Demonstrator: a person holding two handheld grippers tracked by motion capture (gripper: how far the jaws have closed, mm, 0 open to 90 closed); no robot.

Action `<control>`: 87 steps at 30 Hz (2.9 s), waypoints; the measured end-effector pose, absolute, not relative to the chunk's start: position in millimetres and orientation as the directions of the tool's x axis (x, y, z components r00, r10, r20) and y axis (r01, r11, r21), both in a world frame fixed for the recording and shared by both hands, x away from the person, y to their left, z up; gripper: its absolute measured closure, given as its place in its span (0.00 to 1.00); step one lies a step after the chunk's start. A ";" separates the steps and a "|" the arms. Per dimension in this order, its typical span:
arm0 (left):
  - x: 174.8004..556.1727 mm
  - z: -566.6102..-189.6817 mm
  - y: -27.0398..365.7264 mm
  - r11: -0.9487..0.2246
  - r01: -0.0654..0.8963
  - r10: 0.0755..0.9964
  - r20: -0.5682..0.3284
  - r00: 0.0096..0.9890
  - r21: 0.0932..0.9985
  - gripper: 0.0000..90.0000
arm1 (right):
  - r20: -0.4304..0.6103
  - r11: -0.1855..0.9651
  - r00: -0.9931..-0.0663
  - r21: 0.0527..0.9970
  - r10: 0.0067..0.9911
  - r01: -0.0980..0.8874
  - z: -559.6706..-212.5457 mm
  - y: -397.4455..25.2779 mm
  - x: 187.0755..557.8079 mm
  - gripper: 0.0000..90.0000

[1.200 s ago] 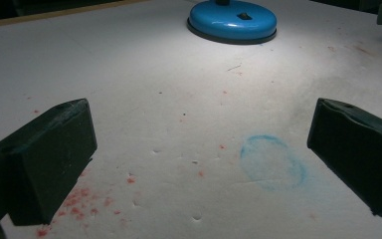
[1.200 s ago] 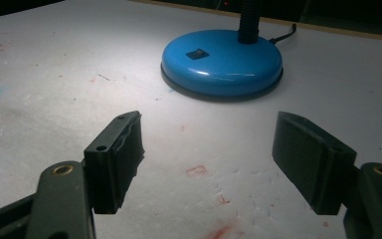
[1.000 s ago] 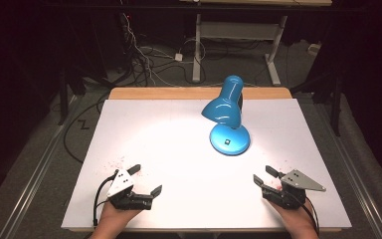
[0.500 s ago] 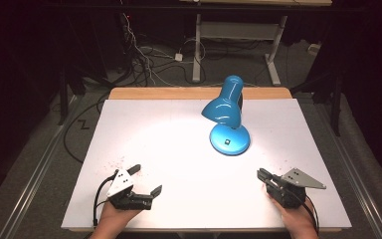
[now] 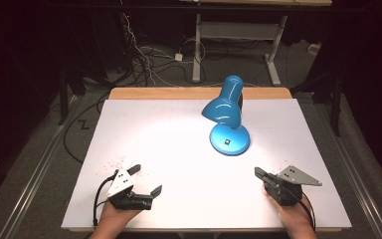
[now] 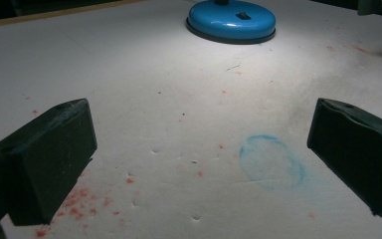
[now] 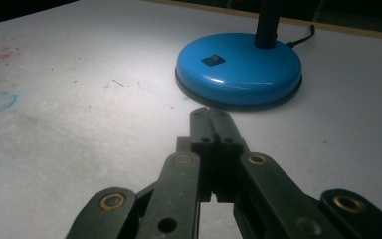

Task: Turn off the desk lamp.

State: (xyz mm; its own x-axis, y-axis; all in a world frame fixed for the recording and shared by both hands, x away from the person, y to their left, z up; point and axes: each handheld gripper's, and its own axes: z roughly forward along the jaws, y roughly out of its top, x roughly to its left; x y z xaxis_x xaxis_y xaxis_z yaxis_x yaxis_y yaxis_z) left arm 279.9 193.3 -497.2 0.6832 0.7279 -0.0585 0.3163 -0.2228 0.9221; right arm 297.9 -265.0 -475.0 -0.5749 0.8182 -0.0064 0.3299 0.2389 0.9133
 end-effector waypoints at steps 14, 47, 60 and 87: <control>279.5 -497.3 194.4 -0.220 0.311 0.722 -0.060 0.689 0.925 0.00 | -0.036 0.274 -0.598 0.910 0.801 0.312 -470.0 -250.7 313.6 1.00; 282.5 -497.3 194.1 -0.238 0.323 0.692 -0.073 0.718 0.916 0.00 | 0.015 0.259 -0.608 0.896 0.794 0.360 -468.6 -207.7 391.2 1.00; 282.5 -497.2 193.3 -0.251 0.319 0.685 -0.065 0.726 0.914 0.00 | 0.039 0.240 -0.596 0.892 0.802 0.382 -469.3 -199.2 413.9 1.00; 282.3 -497.2 193.3 -0.250 0.318 0.688 -0.064 0.723 0.914 0.00 | 0.059 0.235 -0.569 0.872 0.820 0.429 -481.4 -196.5 430.3 1.00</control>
State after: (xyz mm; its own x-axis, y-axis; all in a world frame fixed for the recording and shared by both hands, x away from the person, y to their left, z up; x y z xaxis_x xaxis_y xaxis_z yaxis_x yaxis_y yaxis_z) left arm 282.3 193.3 -497.2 0.7230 0.6880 -0.0635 0.3182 -0.2500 0.9145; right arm 430.3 -196.5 -481.4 -0.5692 0.8200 0.0592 0.4294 0.2351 0.8720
